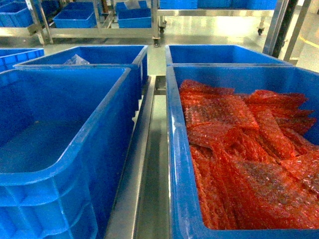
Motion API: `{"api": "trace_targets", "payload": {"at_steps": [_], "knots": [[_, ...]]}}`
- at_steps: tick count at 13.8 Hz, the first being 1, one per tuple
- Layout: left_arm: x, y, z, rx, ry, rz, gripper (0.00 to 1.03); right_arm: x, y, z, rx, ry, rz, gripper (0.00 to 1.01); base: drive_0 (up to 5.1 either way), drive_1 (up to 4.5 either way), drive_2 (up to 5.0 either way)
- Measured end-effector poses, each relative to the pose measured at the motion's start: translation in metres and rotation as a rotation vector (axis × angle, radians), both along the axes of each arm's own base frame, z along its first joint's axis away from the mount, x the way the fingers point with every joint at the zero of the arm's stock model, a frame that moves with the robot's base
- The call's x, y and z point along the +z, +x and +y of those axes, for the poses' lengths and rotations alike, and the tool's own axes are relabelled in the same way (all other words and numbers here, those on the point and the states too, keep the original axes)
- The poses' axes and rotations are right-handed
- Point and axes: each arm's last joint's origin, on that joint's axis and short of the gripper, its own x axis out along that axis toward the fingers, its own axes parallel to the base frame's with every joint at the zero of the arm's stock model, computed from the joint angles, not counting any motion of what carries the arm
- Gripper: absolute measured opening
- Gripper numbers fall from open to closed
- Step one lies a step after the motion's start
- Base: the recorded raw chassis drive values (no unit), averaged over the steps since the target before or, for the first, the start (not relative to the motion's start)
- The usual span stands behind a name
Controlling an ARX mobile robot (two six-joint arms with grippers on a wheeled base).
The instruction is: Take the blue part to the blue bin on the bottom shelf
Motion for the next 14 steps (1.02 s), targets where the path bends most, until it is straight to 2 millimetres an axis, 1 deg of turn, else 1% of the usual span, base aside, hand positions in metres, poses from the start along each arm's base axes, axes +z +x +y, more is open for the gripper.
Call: {"api": "trace_targets", "payload": {"at_steps": [1, 2, 6, 8, 9, 10, 11, 14], "knots": [[0.0, 0.0, 0.0, 0.0, 0.0, 0.0, 0.43, 0.0, 0.0, 0.0, 0.0, 0.0, 0.0, 0.98, 0.0, 0.0, 0.0], [0.0, 0.0, 0.0, 0.0, 0.0, 0.0, 0.52, 0.0, 0.0, 0.0, 0.0, 0.0, 0.0, 0.98, 0.0, 0.0, 0.0], [0.0, 0.0, 0.0, 0.0, 0.0, 0.0, 0.7, 0.0, 0.0, 0.0, 0.0, 0.0, 0.0, 0.98, 0.0, 0.0, 0.0], [0.0, 0.0, 0.0, 0.0, 0.0, 0.0, 0.75, 0.0, 0.0, 0.0, 0.0, 0.0, 0.0, 0.98, 0.0, 0.0, 0.0], [0.0, 0.0, 0.0, 0.0, 0.0, 0.0, 0.84, 0.0, 0.0, 0.0, 0.0, 0.0, 0.0, 0.98, 0.0, 0.0, 0.0], [0.0, 0.0, 0.0, 0.0, 0.0, 0.0, 0.97, 0.0, 0.0, 0.0, 0.0, 0.0, 0.0, 0.98, 0.0, 0.0, 0.0], [0.0, 0.0, 0.0, 0.0, 0.001, 0.0, 0.98, 0.0, 0.0, 0.0, 0.0, 0.0, 0.0, 0.98, 0.0, 0.0, 0.0], [0.0, 0.0, 0.0, 0.0, 0.001, 0.0, 0.98, 0.0, 0.0, 0.0, 0.0, 0.0, 0.0, 0.98, 0.0, 0.0, 0.0]]}}
